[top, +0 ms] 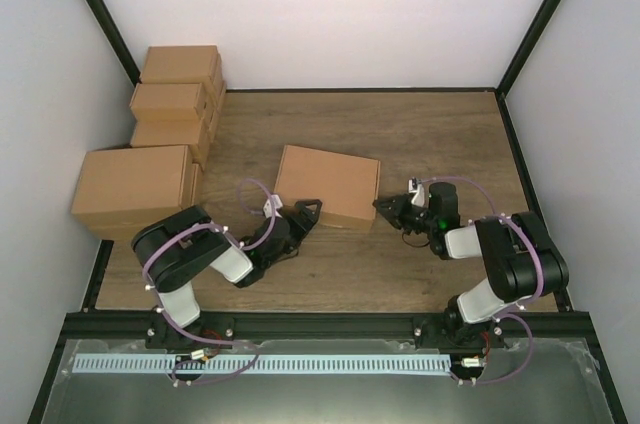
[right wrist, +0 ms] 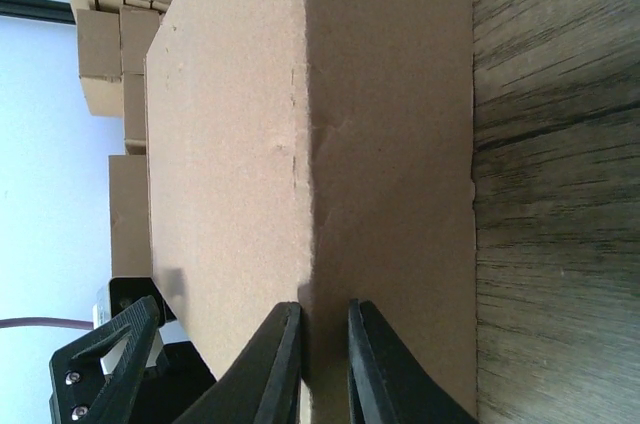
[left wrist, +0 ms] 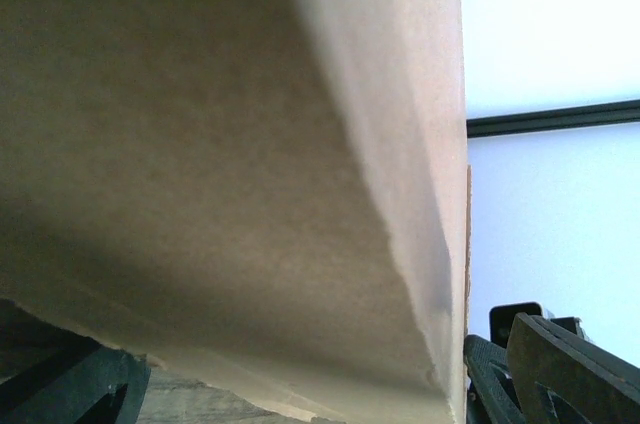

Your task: Fold the paper box

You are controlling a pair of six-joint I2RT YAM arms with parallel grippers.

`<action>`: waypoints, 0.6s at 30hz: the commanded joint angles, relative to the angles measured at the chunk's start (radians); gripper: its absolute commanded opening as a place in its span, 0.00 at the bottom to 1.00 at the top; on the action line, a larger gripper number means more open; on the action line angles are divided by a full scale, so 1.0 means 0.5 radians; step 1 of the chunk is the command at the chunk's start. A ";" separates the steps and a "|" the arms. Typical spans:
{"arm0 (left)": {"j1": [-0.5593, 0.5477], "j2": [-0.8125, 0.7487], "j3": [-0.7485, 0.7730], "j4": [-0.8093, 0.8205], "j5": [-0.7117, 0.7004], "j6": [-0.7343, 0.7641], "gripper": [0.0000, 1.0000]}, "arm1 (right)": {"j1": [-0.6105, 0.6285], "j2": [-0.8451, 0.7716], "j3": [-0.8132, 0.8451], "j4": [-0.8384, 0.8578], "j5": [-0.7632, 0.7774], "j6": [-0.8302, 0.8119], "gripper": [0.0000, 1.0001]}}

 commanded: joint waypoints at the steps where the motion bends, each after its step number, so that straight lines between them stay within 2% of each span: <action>1: -0.078 0.050 0.142 0.345 0.288 0.068 1.00 | 0.025 0.080 -0.005 -0.144 -0.096 -0.019 0.11; 7: -0.084 0.058 0.285 0.294 0.316 0.107 0.99 | 0.014 0.074 0.001 -0.136 -0.157 -0.016 0.10; 13: -0.085 -0.327 0.160 -0.407 -0.066 -0.054 1.00 | 0.008 0.049 0.028 -0.174 -0.121 -0.011 0.10; 15: -0.089 -0.378 0.130 -0.415 -0.103 -0.051 1.00 | 0.006 0.070 0.029 -0.124 -0.132 0.026 0.10; 18: -0.089 -0.283 0.166 -0.341 -0.038 -0.009 1.00 | 0.007 0.119 0.067 -0.114 -0.154 0.031 0.10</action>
